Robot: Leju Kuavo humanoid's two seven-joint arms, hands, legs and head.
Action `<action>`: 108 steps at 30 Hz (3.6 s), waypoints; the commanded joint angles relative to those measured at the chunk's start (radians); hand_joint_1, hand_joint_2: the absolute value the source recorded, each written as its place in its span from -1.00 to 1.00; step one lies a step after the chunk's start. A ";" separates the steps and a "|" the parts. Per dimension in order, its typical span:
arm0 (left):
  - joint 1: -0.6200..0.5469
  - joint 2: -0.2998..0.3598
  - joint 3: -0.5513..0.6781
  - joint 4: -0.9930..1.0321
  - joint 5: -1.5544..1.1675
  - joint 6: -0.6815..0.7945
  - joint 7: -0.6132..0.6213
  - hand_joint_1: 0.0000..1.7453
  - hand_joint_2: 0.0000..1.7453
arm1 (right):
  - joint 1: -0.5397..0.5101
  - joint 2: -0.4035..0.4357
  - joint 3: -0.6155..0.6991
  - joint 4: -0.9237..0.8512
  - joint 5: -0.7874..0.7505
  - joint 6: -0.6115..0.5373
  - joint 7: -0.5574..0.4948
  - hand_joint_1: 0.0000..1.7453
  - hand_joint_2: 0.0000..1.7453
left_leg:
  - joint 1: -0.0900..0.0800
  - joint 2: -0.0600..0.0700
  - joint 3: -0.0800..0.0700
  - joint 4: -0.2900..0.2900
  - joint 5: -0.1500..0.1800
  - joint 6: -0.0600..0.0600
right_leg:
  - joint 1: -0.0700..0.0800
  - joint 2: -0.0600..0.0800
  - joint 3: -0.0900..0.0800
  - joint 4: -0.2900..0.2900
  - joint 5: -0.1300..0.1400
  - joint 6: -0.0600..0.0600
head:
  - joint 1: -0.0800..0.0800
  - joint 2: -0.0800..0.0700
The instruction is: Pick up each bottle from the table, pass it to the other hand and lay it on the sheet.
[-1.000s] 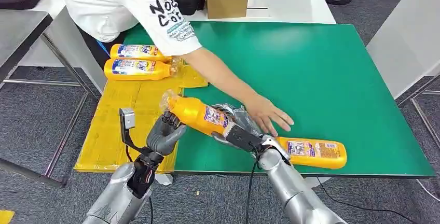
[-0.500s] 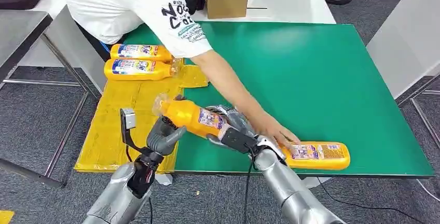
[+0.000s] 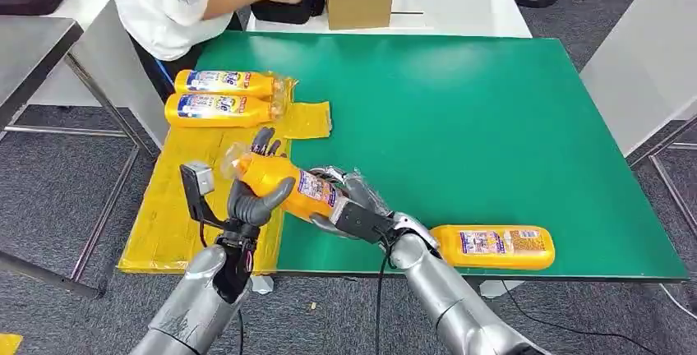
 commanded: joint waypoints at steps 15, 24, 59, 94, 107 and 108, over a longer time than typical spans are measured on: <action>-0.104 0.012 0.044 0.094 0.006 0.043 -0.031 -1.00 1.00 | -0.016 -0.037 0.086 0.084 0.023 0.011 -0.003 1.00 1.00 | 0.001 0.000 0.003 0.000 -0.001 -0.002 | 0.001 -0.001 0.003 -0.001 -0.001 -0.002 | 0.000 0.000; -0.109 0.029 -0.044 0.099 -0.107 -0.018 -0.012 0.10 1.00 | -0.003 -0.046 0.057 0.053 0.034 -0.006 0.005 1.00 1.00 | 0.001 -0.001 0.003 0.000 -0.001 -0.002 | 0.002 -0.002 0.004 0.000 -0.002 -0.002 | 0.000 0.000; -0.100 0.065 -0.042 0.082 -0.208 -0.156 0.054 1.00 1.00 | 0.035 -0.028 -0.102 -0.107 0.002 -0.149 0.086 -1.00 -1.00 | 0.000 0.002 0.003 0.000 -0.002 -0.002 | 0.001 0.002 0.003 0.000 -0.001 -0.002 | 0.000 0.000; -0.129 0.034 0.120 -0.203 -0.571 0.429 -0.125 1.00 1.00 | -0.001 0.003 -0.163 -0.016 -0.115 -0.149 0.044 -1.00 -1.00 | 0.002 0.002 0.002 0.002 -0.002 -0.003 | 0.002 0.001 0.002 0.001 -0.002 -0.002 | 0.000 0.000; -0.172 0.034 0.048 -0.214 -0.645 0.523 -0.153 1.00 1.00 | -0.016 -0.001 -0.181 0.039 -0.131 -0.161 0.033 -1.00 -1.00 | 0.002 -0.001 0.002 0.001 -0.001 -0.003 | 0.002 -0.001 0.003 0.001 -0.002 -0.002 | 0.000 0.000; -0.172 0.040 0.037 -0.200 -0.673 0.532 -0.144 1.00 1.00 | -0.012 -0.005 -0.185 0.035 -0.132 -0.165 0.033 -1.00 -1.00 | 0.001 -0.001 0.002 0.000 0.000 -0.002 | 0.001 -0.001 0.003 0.000 -0.001 -0.001 | 0.000 0.000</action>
